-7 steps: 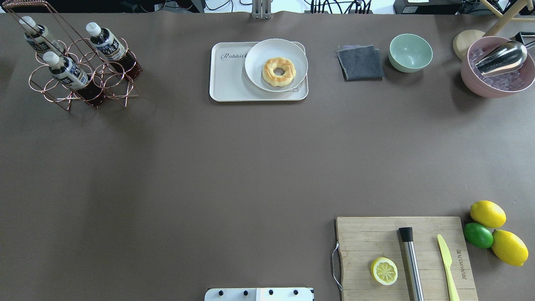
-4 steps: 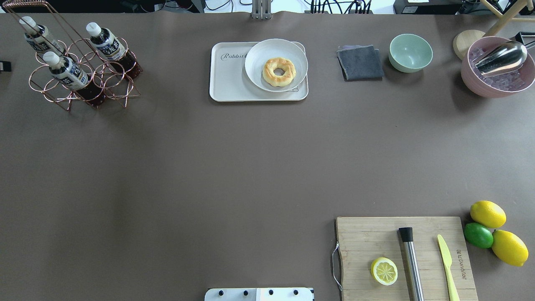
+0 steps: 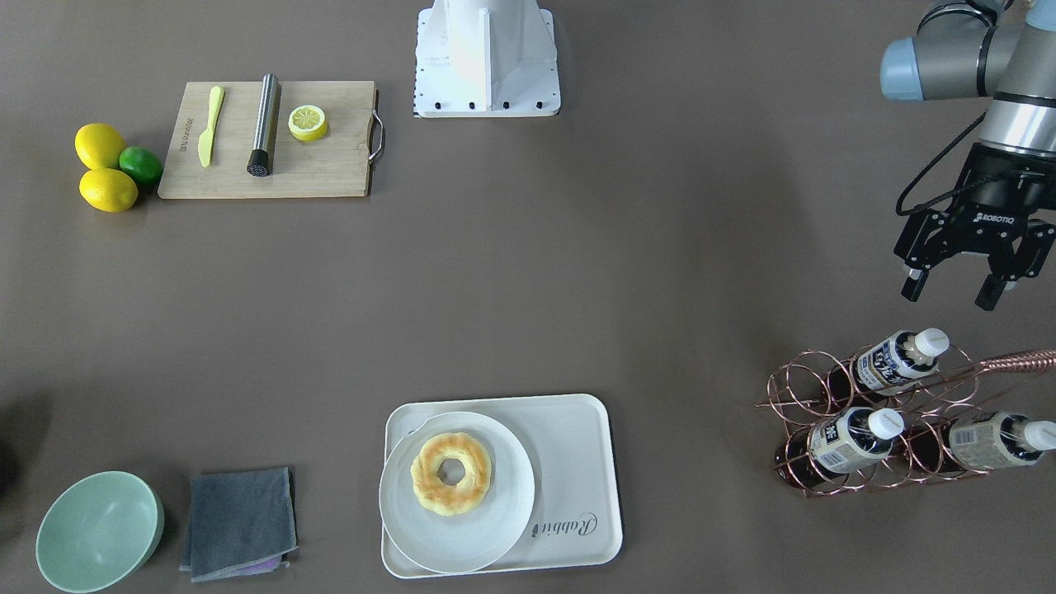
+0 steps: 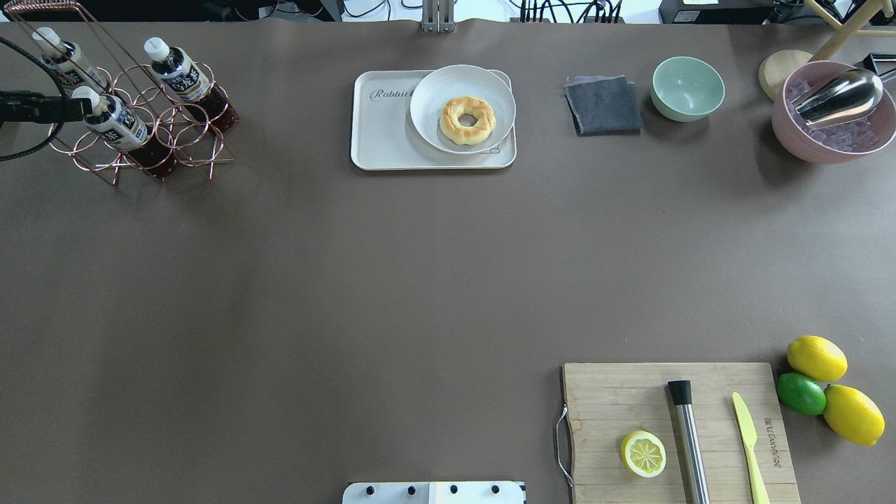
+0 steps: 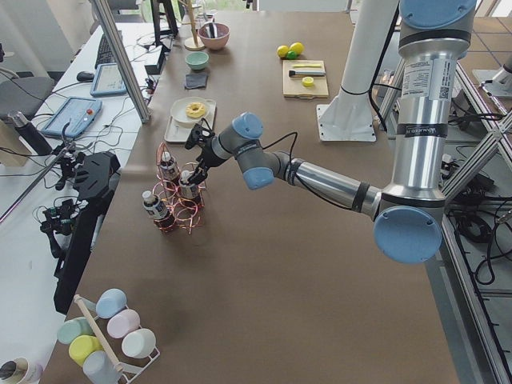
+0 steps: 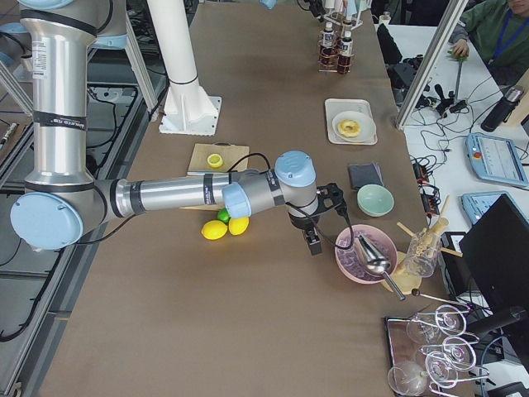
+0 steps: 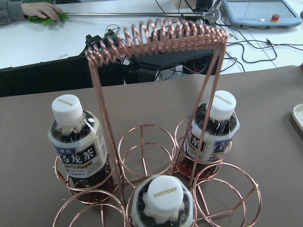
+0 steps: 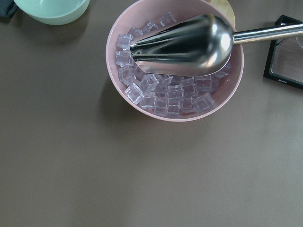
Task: Place tea on tray
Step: 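Move the left gripper over the copper rack toward a tea bottle, then grasp a white-capped tea bottle with the left gripper and lift it out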
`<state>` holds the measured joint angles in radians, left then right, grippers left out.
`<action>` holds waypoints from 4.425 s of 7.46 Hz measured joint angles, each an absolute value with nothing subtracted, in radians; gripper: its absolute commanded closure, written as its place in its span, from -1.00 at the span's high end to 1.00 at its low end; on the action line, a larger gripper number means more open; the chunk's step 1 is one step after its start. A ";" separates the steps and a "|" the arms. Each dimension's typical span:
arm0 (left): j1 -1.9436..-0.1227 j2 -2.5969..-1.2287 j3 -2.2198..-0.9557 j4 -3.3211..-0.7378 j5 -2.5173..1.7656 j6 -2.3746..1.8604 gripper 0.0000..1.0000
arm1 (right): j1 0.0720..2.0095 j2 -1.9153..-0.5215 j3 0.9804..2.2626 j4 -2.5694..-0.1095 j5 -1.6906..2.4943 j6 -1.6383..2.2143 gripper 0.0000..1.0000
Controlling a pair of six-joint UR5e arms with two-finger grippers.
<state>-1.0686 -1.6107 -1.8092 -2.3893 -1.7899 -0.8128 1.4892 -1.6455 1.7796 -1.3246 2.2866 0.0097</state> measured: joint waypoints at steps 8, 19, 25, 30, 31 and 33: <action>-1.030 -1.664 -1.675 -2.536 -1.713 -0.830 0.40 | 1.487 -1.644 1.784 -1.310 2.287 0.009 1.00; -1.025 -1.655 -1.694 -2.552 -1.692 -0.818 -1.00 | 1.488 -1.643 1.784 -1.310 2.286 0.009 1.00; -1.222 -1.678 -1.899 -2.368 -1.829 -0.723 -1.00 | 1.488 -1.644 1.787 -1.310 2.287 0.009 1.00; -1.152 -1.854 -2.102 -1.950 -1.905 -0.805 -1.00 | 1.488 -1.643 1.811 -1.311 2.291 0.009 1.00; -1.054 -1.960 -2.108 -1.824 -1.856 -0.841 -1.00 | 1.483 -1.636 1.824 -1.311 2.291 0.009 1.00; -0.844 -2.127 -2.087 -1.643 -1.703 -0.879 -1.00 | 1.446 -1.592 1.837 -1.311 2.291 0.013 0.98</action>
